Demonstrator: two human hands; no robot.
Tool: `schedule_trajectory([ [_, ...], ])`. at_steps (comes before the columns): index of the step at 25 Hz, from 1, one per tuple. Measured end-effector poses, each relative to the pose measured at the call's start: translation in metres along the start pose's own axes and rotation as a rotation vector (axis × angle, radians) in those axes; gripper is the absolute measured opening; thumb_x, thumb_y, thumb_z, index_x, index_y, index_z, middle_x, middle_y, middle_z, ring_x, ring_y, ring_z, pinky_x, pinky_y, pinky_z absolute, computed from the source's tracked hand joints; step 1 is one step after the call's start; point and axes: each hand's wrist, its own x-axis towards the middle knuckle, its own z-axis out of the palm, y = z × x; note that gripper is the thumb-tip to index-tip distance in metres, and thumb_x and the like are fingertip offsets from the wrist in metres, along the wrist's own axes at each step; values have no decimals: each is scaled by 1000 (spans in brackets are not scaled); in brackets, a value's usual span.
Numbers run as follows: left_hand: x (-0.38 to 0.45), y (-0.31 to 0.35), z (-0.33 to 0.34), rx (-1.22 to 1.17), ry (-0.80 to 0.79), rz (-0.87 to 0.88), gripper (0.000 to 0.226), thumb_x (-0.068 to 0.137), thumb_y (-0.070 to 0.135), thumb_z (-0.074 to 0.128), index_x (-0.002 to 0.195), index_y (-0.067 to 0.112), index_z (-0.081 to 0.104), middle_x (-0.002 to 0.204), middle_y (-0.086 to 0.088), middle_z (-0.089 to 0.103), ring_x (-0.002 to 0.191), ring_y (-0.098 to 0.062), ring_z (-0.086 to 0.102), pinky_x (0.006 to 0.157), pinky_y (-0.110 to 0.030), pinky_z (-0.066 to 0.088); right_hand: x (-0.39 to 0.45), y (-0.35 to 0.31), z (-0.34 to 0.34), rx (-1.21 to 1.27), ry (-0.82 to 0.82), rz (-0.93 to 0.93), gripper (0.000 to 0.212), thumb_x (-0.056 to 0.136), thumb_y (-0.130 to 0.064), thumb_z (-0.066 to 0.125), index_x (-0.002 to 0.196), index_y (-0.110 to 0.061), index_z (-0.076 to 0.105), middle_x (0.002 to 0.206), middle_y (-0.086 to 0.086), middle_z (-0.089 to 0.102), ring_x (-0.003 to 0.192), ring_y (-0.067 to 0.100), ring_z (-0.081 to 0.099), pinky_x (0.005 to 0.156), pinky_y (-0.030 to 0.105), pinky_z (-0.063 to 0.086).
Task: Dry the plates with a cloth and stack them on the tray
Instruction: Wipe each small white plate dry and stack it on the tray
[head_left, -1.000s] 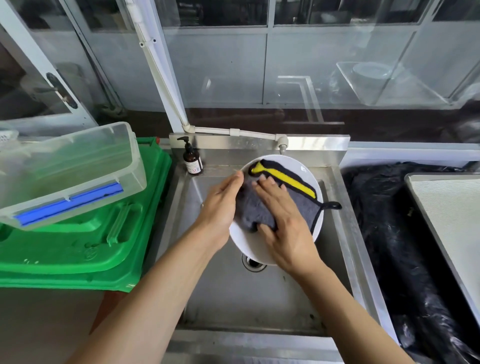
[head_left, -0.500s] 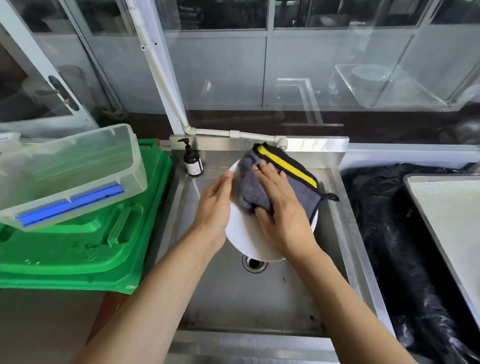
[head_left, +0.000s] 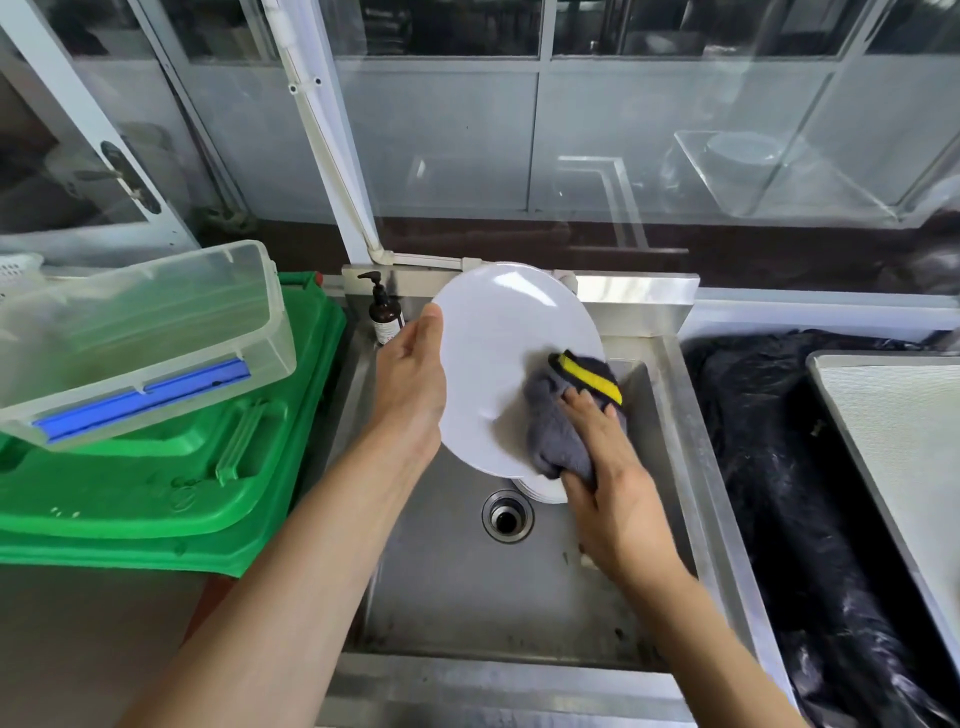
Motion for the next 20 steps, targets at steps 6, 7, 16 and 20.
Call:
schedule_trajectory([
  [6, -3, -5, 7, 9, 23, -8, 25, 103, 43, 49, 108, 27, 68, 111, 6, 72, 111, -16, 66, 104, -41, 50, -33, -31, 29, 10, -77, -222, 61, 94, -12, 68, 151, -12, 47, 159, -1, 43, 151, 14, 34, 126, 39, 24],
  [7, -4, -6, 8, 5, 25, -11, 23, 104, 42, 49, 100, 29, 68, 104, 10, 72, 106, -13, 66, 102, -38, 50, -30, -33, 29, -34, -60, -268, 65, 91, -8, 74, 150, -11, 49, 159, 1, 44, 151, 15, 36, 125, 40, 26],
  [16, -14, 2, 10, -205, 40, -221, 33, 104, 34, 52, 129, 15, 62, 118, -9, 71, 106, -28, 69, 90, -45, 58, -5, -27, 8, -240, 187, -405, 48, 87, 6, 74, 133, -5, 66, 140, 4, 63, 133, 21, 57, 107, 43, 45],
  [20, -16, 5, 1, -186, -50, -340, 25, 97, 37, 63, 109, 15, 65, 86, -9, 75, 66, -22, 74, 51, -33, 58, -3, -36, 0, -12, 150, -167, 45, 86, -6, 67, 125, -28, 69, 115, -18, 68, 107, 3, 61, 92, 26, 45],
])
